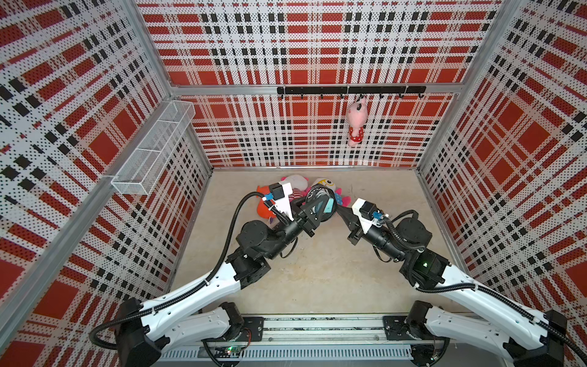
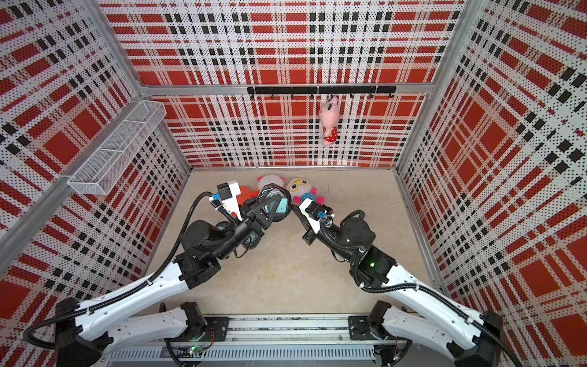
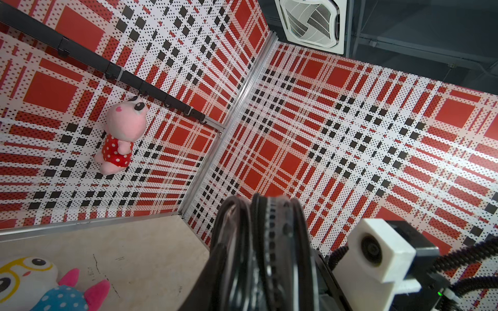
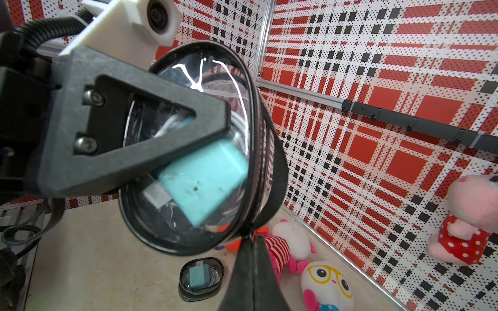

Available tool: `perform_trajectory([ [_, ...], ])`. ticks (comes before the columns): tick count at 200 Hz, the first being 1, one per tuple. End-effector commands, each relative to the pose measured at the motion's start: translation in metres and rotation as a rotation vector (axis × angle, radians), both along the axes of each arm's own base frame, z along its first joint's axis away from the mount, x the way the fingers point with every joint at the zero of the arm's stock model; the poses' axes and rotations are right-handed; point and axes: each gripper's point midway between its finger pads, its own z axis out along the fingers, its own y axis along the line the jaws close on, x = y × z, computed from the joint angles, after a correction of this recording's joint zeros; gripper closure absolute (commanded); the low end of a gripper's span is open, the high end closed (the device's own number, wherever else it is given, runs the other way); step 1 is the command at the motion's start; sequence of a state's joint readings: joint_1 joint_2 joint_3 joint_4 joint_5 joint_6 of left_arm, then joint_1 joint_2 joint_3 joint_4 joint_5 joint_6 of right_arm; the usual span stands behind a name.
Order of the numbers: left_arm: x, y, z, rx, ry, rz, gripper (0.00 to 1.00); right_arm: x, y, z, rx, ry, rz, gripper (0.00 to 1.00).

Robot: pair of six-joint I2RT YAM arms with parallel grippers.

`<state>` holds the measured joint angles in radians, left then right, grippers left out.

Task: Pack away charging kits
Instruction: Zip the zipper on the storage bag.

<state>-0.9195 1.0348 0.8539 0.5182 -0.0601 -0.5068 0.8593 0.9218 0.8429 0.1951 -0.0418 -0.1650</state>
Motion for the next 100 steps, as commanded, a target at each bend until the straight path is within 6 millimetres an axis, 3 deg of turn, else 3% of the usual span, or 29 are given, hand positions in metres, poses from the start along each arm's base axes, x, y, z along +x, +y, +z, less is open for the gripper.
perform_trajectory([
  [1,0.008,-0.009,-0.005,0.066,0.016,0.004,1.0,-0.013,0.011,0.024,0.0,-0.06,0.1,1.0],
  [10,0.01,-0.013,-0.005,0.07,0.022,-0.004,0.98,-0.013,0.017,0.017,-0.014,-0.05,0.114,1.0],
  [23,0.013,-0.018,-0.006,0.075,0.03,-0.008,0.76,-0.013,0.023,0.009,-0.025,-0.04,0.128,1.0],
  [39,0.017,-0.023,-0.007,0.08,0.038,-0.012,0.59,-0.016,0.027,0.003,-0.025,-0.034,0.153,1.0],
  [61,0.019,-0.03,-0.008,0.085,0.042,-0.026,0.48,-0.023,0.029,0.005,-0.008,-0.032,0.192,1.0],
  [78,0.02,-0.033,-0.008,0.087,0.043,-0.032,0.49,-0.024,0.031,0.005,0.001,-0.018,0.209,1.0],
  [100,0.022,-0.034,-0.008,0.083,0.049,-0.029,0.68,-0.024,0.032,0.003,0.005,-0.01,0.212,1.0],
])
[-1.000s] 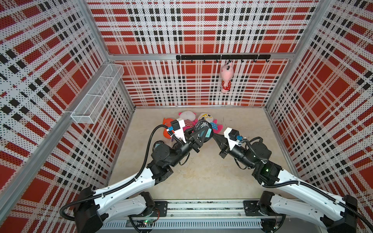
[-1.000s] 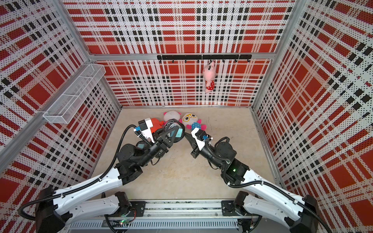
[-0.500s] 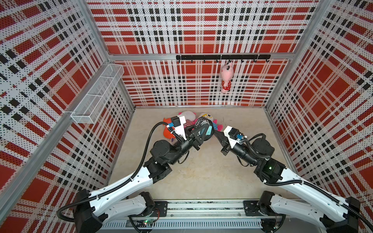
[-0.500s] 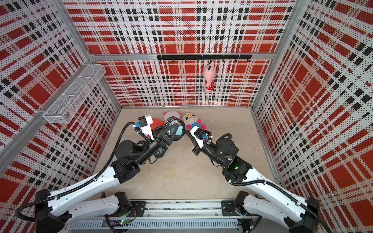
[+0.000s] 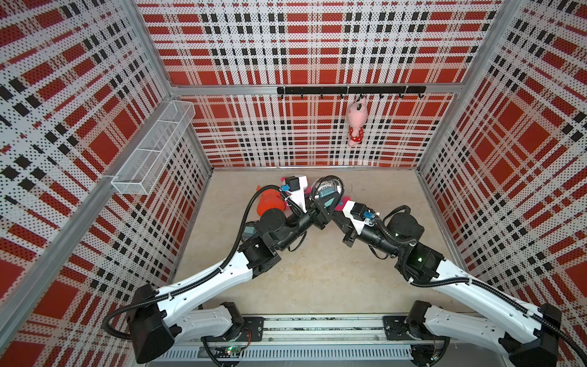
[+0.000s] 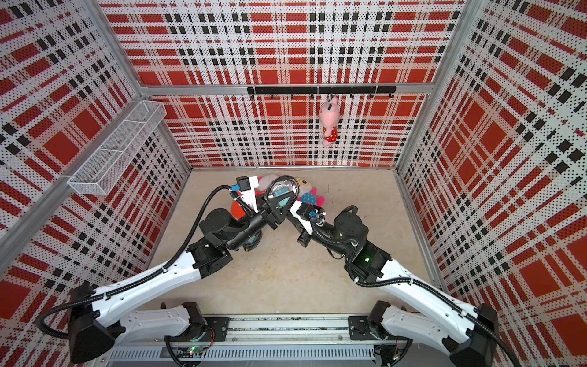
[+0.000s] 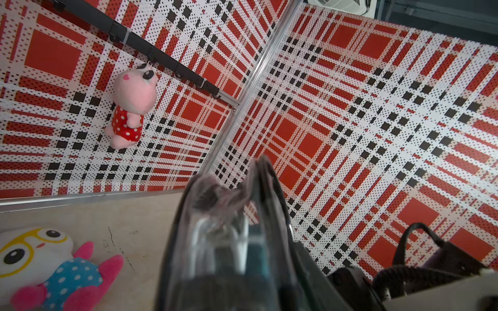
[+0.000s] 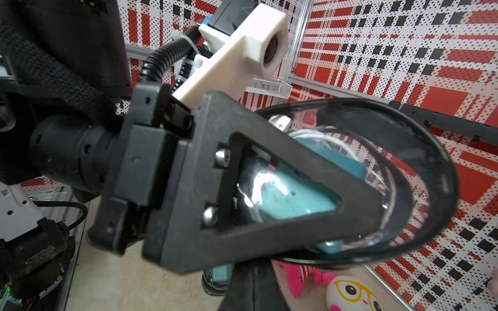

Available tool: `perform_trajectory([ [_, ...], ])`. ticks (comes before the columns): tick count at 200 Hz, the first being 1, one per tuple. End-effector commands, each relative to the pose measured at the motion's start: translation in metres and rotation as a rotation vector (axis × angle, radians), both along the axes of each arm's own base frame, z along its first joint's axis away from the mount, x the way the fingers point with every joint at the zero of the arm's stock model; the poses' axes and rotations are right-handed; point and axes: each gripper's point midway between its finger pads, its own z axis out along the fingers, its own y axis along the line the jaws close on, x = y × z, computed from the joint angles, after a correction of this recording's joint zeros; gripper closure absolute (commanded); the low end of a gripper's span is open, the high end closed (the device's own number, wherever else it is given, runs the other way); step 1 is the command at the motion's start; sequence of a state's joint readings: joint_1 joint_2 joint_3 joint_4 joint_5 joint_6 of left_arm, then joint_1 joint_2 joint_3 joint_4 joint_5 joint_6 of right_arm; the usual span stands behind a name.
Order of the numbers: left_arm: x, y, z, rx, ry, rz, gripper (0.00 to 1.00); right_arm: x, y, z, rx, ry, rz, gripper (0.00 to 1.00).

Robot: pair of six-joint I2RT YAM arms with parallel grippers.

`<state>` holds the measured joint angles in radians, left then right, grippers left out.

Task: Pack away charging kits
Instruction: Zip the zipper on the storage bag.

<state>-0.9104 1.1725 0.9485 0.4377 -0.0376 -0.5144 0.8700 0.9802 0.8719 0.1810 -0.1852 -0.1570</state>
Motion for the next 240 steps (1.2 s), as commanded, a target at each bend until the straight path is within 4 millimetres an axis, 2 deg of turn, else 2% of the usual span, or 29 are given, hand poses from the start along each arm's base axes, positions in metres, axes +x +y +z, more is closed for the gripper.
perform_trajectory([
  [1,-0.003,-0.001,0.016,-0.016,-0.027,-0.015,0.69,-0.01,0.004,0.012,0.046,-0.03,0.056,1.0],
  [26,-0.005,0.003,0.017,-0.026,-0.029,-0.008,0.88,-0.004,0.002,0.007,0.043,-0.023,0.019,1.0],
  [61,-0.008,0.009,0.019,-0.043,-0.036,-0.003,0.96,0.002,0.001,0.007,0.05,-0.019,-0.01,1.0],
  [105,-0.009,0.021,0.02,-0.052,-0.038,0.034,0.99,0.029,-0.022,0.008,0.071,-0.014,-0.212,1.0],
  [129,-0.009,0.027,0.018,-0.046,-0.033,0.059,1.0,0.034,-0.035,0.012,0.1,-0.022,-0.261,1.0],
  [167,-0.01,0.025,0.016,-0.024,-0.03,0.048,1.0,0.041,-0.043,0.02,0.114,-0.033,-0.322,1.0],
  [214,-0.015,0.02,0.0,0.051,-0.012,0.044,1.0,0.061,-0.066,0.042,0.158,-0.047,-0.423,1.0],
  [240,-0.017,0.014,-0.011,0.111,0.003,0.05,1.0,0.062,-0.071,0.056,0.173,-0.067,-0.414,1.0],
])
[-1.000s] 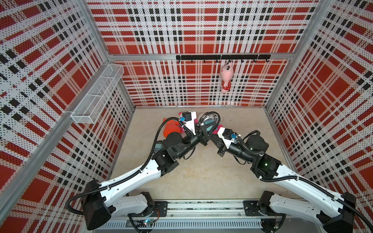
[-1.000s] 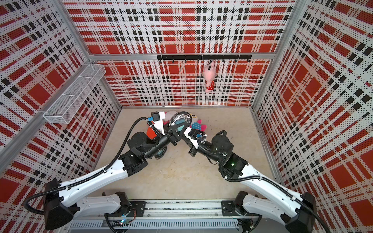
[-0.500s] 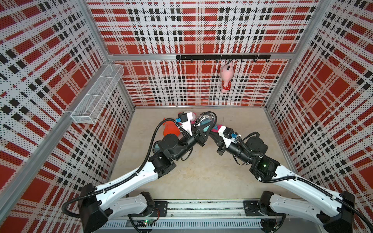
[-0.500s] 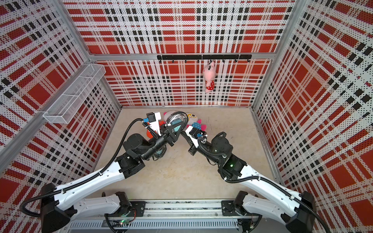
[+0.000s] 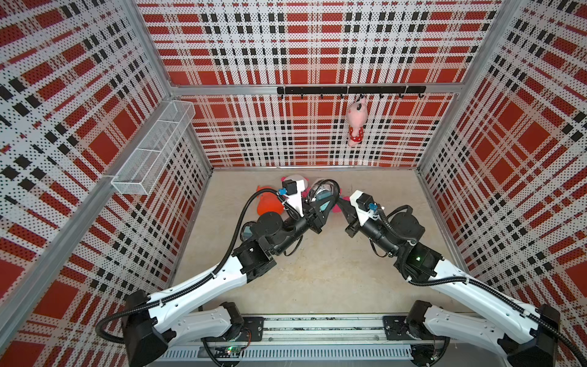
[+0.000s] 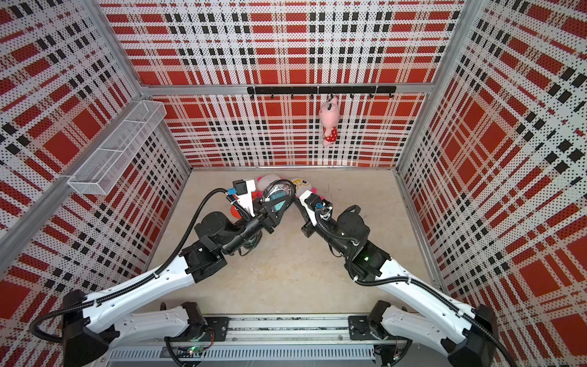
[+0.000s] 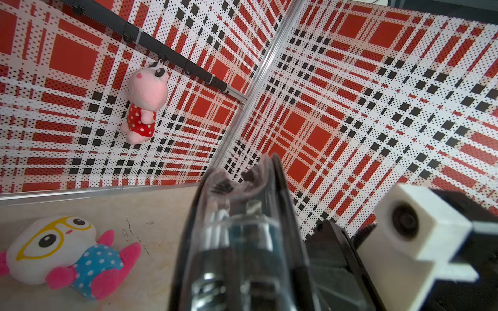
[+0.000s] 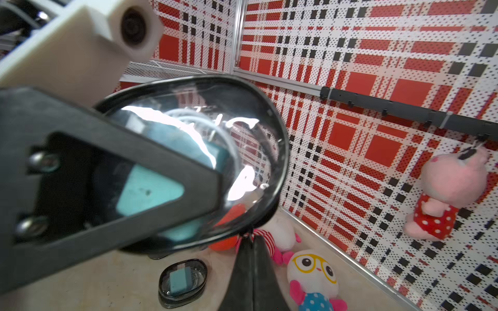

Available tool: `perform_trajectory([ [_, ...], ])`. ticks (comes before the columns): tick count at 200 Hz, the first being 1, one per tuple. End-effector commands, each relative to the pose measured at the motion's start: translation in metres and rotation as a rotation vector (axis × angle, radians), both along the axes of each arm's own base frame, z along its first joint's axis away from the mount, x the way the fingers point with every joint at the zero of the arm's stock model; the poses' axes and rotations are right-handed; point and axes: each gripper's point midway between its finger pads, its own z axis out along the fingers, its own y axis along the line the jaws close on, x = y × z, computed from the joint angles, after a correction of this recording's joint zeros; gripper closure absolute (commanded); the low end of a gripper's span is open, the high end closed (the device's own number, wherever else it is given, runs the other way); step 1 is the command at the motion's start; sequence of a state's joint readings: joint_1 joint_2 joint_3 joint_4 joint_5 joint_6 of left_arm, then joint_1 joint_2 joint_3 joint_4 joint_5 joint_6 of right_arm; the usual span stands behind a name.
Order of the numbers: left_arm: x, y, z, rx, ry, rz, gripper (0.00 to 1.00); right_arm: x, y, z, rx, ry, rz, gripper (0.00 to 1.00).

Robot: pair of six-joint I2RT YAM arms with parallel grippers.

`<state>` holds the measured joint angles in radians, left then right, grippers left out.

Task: Pack away charging kits
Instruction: Zip the zipper on the storage bag.

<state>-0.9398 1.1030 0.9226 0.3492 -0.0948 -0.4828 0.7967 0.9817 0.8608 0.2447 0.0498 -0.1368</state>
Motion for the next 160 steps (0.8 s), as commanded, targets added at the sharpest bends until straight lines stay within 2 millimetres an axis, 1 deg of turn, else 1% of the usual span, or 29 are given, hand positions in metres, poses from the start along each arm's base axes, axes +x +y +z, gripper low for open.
perform_trajectory([
  [1,-0.006,0.003,-0.004,0.064,-0.007,0.018,1.0,0.011,-0.028,0.046,0.094,-0.076,-0.111,1.0],
  [30,-0.011,-0.006,-0.015,0.123,0.005,0.013,1.0,0.015,-0.028,0.055,0.076,-0.104,-0.119,1.0],
  [50,-0.012,-0.011,-0.024,0.169,0.021,0.022,1.0,0.023,-0.039,0.06,0.077,-0.112,-0.156,1.0],
  [63,-0.013,-0.013,-0.03,0.191,0.028,0.018,1.0,0.022,-0.044,0.063,0.086,-0.116,-0.151,1.0],
  [74,-0.013,-0.016,-0.033,0.205,0.03,0.009,1.0,0.017,-0.045,0.065,0.097,-0.119,-0.131,1.0],
  [90,-0.012,-0.022,-0.034,0.222,0.029,-0.004,1.0,0.004,-0.041,0.065,0.129,-0.116,-0.06,1.0],
  [117,-0.011,-0.035,-0.029,0.223,0.022,-0.037,1.0,-0.017,-0.038,0.06,0.211,-0.113,0.051,1.0],
  [131,-0.01,-0.038,-0.021,0.202,0.007,-0.042,0.87,-0.023,-0.038,0.055,0.255,-0.105,0.084,1.0],
  [148,-0.01,-0.037,-0.007,0.149,-0.028,-0.045,0.75,-0.029,-0.043,0.052,0.333,-0.104,0.105,1.0],
  [160,-0.015,-0.037,0.005,0.109,-0.074,-0.068,0.68,-0.034,-0.046,0.054,0.392,-0.109,0.13,1.0],
])
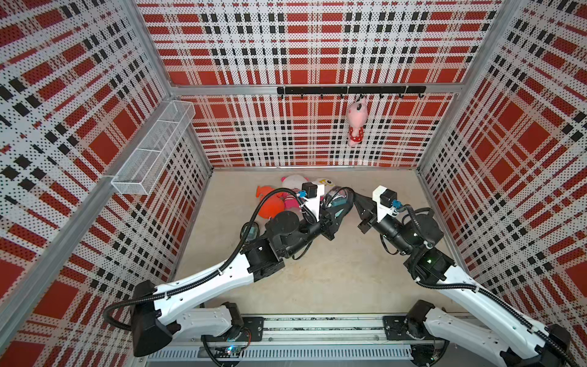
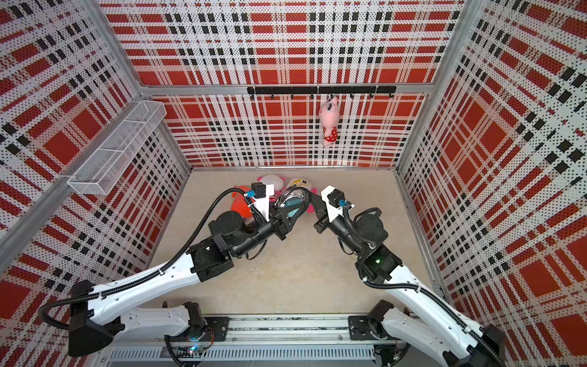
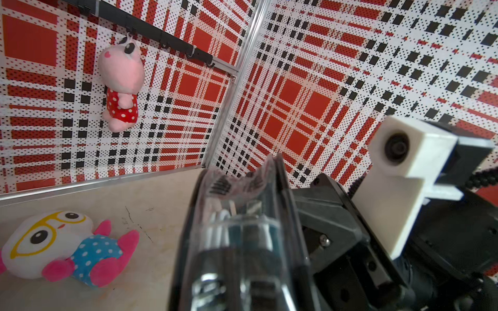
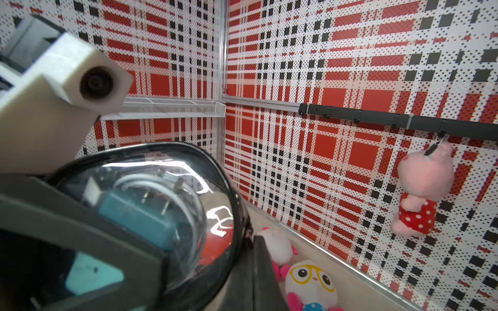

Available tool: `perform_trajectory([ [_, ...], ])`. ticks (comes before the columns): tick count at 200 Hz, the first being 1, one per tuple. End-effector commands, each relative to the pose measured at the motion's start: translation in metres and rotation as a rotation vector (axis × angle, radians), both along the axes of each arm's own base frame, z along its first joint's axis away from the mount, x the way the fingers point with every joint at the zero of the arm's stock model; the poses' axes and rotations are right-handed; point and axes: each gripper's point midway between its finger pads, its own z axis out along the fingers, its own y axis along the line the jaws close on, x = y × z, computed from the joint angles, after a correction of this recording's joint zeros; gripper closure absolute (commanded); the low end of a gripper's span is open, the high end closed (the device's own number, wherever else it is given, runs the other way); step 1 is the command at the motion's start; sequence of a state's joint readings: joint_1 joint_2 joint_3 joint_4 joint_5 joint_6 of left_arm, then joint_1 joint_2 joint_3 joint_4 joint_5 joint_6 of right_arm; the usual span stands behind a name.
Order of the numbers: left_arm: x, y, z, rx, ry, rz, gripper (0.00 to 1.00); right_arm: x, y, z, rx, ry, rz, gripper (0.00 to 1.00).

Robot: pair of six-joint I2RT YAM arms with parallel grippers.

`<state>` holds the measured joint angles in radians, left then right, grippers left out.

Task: Pack away charging kits
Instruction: Zip the zipper on the storage bag.

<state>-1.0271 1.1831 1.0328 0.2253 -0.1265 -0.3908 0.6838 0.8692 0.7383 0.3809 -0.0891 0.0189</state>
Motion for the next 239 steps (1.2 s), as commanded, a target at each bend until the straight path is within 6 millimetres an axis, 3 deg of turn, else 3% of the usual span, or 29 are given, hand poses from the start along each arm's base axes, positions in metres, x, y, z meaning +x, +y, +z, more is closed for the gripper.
perform_trajectory([
  [1,-0.003,-0.002,0.013,-0.027,-0.065,-0.03,0.68,-0.024,-0.014,0.044,0.221,-0.103,0.071,1.0],
  [25,-0.023,-0.002,0.035,-0.121,-0.177,-0.099,0.57,-0.032,-0.016,0.05,0.318,-0.112,0.131,1.0],
  [58,-0.037,0.005,0.061,-0.22,-0.286,-0.068,0.41,-0.037,-0.009,0.057,0.37,-0.127,0.167,1.0],
  [98,-0.048,0.019,0.072,-0.333,-0.379,-0.016,0.24,-0.044,-0.003,0.065,0.462,-0.121,0.221,1.0],
  [141,-0.061,0.035,0.071,-0.45,-0.477,0.019,0.17,-0.051,0.005,0.07,0.555,-0.08,0.277,1.0],
  [190,-0.07,0.062,0.074,-0.578,-0.518,0.074,0.13,-0.05,-0.002,0.067,0.637,-0.031,0.285,1.0],
  [239,-0.076,0.051,0.082,-0.591,-0.556,0.087,0.12,-0.054,0.009,0.068,0.653,0.002,0.307,1.0],
])
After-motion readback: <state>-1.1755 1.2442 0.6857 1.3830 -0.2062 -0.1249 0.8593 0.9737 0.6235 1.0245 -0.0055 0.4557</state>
